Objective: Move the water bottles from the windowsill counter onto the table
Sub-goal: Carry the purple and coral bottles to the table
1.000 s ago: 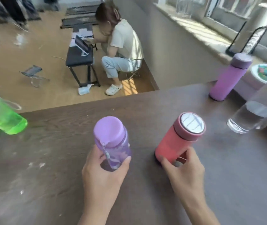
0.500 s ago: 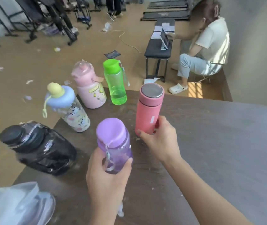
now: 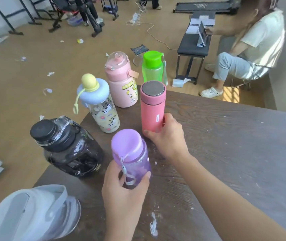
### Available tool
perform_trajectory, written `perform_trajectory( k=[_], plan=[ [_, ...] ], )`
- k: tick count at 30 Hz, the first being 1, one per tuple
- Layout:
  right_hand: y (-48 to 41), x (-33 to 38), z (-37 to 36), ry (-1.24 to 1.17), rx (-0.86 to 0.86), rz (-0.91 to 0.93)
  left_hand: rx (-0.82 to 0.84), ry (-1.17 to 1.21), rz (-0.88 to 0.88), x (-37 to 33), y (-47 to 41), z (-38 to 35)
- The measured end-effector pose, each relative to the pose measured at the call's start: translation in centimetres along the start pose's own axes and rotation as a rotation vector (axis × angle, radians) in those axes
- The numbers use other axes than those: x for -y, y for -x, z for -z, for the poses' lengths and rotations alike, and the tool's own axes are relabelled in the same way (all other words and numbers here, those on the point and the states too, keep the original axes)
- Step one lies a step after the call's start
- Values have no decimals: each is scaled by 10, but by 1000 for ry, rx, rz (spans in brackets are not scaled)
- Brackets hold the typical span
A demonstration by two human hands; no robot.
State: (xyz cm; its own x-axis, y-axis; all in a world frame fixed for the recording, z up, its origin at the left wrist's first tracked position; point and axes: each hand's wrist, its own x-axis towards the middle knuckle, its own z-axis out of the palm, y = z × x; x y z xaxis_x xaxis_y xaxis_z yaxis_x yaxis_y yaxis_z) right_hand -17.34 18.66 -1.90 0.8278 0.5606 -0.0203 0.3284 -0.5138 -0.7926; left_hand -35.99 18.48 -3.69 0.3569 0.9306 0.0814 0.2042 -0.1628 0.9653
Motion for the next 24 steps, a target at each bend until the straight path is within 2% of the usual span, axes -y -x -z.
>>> perform_trajectory(
  k=[8, 13, 15, 18, 24],
  plan=[
    [-1, -6, -7, 30, -14, 23, -25, -24, -48, 6, 7, -5],
    [-1, -13, -9, 21, -6, 49, -43, -54, -6, 13, 16, -6],
    [0, -18, -6, 10, 12, 56, -93, -71, 26, 16, 26, -9],
    [9, -31, 8, 19, 21, 56, -199, -228, 65, 17, 48, -17],
    [35, -70, 63, 23, -35, 71, -76, -289, -73, 3, 67, -61]
  ],
)
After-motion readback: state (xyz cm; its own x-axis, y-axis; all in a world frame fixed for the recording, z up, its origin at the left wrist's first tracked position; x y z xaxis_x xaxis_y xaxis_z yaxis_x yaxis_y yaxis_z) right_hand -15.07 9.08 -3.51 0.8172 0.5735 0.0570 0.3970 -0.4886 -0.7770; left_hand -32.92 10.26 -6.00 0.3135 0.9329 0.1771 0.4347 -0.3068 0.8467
